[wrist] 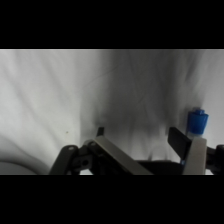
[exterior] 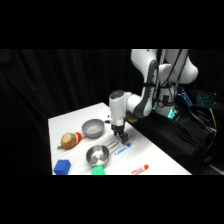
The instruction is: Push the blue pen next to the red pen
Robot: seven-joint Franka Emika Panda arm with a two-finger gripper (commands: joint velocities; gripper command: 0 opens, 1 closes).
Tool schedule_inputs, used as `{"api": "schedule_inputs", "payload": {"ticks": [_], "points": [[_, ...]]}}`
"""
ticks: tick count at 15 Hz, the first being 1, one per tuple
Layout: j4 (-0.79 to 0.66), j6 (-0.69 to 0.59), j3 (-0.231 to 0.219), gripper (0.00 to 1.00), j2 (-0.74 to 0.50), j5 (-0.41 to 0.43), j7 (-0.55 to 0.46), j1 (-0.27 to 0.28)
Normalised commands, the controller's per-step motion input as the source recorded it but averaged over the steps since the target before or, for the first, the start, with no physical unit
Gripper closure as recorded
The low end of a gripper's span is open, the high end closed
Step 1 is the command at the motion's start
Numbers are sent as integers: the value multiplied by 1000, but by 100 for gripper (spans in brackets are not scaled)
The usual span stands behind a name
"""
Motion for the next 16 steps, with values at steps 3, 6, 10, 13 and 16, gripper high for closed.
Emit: {"api": "schedule_inputs", "payload": {"ticks": [3,6,10,13,16], "points": [[-98,177,-213,0,-58,-262,342,348],[-54,126,-195,0,-19,-237,319,319],[-30,65,-188,0,-15,-238,321,316],[-5,-14,-208,0,-39,-269,361,365],[48,-94,-181,0,-19,-253,344,332]]}}
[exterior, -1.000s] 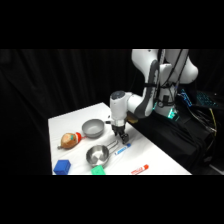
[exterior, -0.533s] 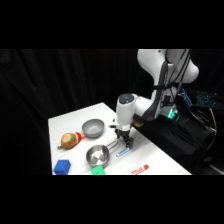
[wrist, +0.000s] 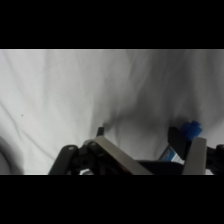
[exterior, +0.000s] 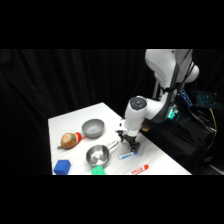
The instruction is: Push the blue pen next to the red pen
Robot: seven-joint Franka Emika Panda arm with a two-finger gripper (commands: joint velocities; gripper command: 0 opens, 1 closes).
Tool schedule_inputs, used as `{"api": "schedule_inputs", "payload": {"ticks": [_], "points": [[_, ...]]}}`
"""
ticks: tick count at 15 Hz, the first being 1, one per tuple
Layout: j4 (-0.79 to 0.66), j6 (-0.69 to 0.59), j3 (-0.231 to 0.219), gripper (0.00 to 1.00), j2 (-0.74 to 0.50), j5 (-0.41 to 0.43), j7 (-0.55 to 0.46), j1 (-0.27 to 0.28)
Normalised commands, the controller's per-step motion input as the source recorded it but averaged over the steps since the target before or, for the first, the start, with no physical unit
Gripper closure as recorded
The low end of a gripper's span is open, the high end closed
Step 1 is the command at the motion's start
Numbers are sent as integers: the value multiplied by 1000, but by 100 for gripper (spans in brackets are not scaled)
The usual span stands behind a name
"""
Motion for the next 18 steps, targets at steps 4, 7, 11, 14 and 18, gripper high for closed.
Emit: {"api": "schedule_inputs", "payload": {"ticks": [4,7,11,14,18], "points": [[117,-185,-119,0,-7,-223,304,261],[194,-254,-29,0,16,-193,252,146],[250,-286,62,0,32,-172,207,38],[321,-297,148,0,102,-127,146,-51],[271,-287,158,0,81,-136,133,-67]]}}
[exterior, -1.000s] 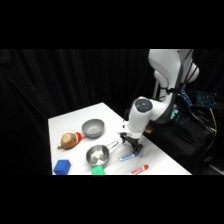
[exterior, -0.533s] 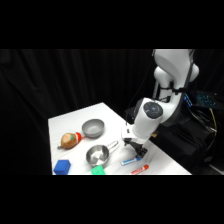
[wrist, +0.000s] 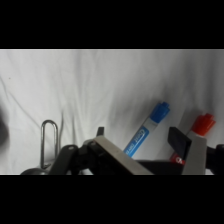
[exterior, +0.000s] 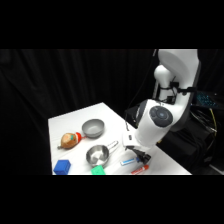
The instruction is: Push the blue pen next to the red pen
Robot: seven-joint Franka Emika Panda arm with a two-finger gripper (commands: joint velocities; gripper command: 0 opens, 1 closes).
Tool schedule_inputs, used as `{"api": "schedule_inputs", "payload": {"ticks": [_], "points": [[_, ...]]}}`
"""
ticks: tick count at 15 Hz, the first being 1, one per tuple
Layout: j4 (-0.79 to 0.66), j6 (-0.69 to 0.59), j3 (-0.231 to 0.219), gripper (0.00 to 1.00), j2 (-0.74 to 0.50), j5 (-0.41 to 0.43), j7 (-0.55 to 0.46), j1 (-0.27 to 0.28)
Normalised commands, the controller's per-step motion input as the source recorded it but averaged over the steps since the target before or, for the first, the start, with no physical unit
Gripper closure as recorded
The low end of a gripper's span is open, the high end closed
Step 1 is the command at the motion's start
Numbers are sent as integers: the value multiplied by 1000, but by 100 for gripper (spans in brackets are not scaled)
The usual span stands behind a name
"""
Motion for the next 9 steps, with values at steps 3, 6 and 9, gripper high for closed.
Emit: {"api": "schedule_inputs", "payload": {"ticks": [3,6,9], "points": [[168,-248,126,0,1,-144,126,-100],[45,-233,114,0,-98,-79,148,-153],[-82,-140,98,0,-194,-23,186,-175]]}}
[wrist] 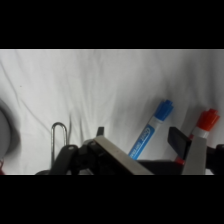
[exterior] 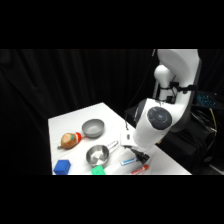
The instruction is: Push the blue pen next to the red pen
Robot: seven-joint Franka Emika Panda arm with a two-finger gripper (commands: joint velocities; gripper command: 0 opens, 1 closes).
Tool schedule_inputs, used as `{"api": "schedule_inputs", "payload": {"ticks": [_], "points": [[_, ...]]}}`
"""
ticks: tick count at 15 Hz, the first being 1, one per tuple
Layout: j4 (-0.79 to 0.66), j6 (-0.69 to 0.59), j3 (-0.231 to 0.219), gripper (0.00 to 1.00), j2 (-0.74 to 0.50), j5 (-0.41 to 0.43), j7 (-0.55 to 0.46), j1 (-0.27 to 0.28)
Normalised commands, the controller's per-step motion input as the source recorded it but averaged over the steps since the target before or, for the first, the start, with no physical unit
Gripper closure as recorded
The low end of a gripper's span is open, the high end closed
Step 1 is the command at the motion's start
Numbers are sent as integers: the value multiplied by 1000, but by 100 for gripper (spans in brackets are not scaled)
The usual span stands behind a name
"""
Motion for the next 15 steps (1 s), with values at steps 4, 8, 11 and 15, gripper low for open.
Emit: {"api": "schedule_inputs", "payload": {"ticks": [4,8,11,15], "points": [[-124,-54,75,0,-209,0,195,-171],[-111,-27,85,0,-154,30,129,-158],[-54,-20,108,0,-64,72,68,-138],[7,71,91,0,24,85,45,-132]]}}
